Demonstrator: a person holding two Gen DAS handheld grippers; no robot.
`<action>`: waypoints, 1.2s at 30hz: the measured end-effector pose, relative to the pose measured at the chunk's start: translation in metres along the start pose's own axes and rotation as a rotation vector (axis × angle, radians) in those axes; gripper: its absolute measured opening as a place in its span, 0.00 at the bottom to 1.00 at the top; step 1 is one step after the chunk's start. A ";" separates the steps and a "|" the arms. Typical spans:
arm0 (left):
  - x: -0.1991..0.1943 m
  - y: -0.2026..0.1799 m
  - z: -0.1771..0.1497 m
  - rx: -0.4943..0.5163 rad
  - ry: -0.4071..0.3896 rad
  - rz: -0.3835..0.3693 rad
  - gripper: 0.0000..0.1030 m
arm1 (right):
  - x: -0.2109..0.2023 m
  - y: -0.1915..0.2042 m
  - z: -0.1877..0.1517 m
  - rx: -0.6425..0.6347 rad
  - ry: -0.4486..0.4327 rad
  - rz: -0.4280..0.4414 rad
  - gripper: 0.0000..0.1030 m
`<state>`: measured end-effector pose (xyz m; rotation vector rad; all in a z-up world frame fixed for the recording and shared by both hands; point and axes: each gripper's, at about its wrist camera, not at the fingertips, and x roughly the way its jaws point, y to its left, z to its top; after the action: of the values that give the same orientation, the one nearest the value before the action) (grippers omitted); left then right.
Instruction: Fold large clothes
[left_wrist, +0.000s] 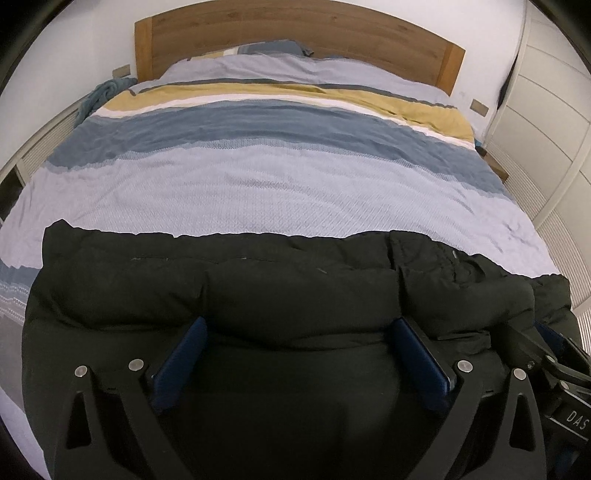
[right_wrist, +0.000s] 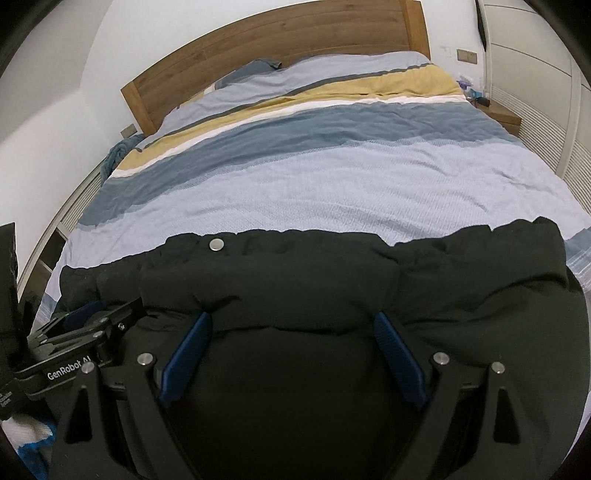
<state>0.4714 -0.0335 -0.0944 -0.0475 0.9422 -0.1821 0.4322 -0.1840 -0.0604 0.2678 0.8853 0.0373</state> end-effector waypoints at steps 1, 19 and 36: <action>0.000 0.002 0.001 -0.001 0.002 -0.003 0.98 | 0.000 -0.002 0.000 -0.006 0.001 0.001 0.88; 0.003 0.044 -0.002 0.027 0.023 0.022 1.00 | -0.010 -0.108 -0.002 0.111 0.035 -0.134 0.87; -0.067 0.145 -0.022 -0.165 -0.042 0.161 0.99 | -0.083 -0.146 -0.006 0.179 -0.031 -0.220 0.87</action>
<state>0.4351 0.1219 -0.0712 -0.1264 0.9128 0.0460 0.3640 -0.3353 -0.0371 0.3358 0.8838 -0.2511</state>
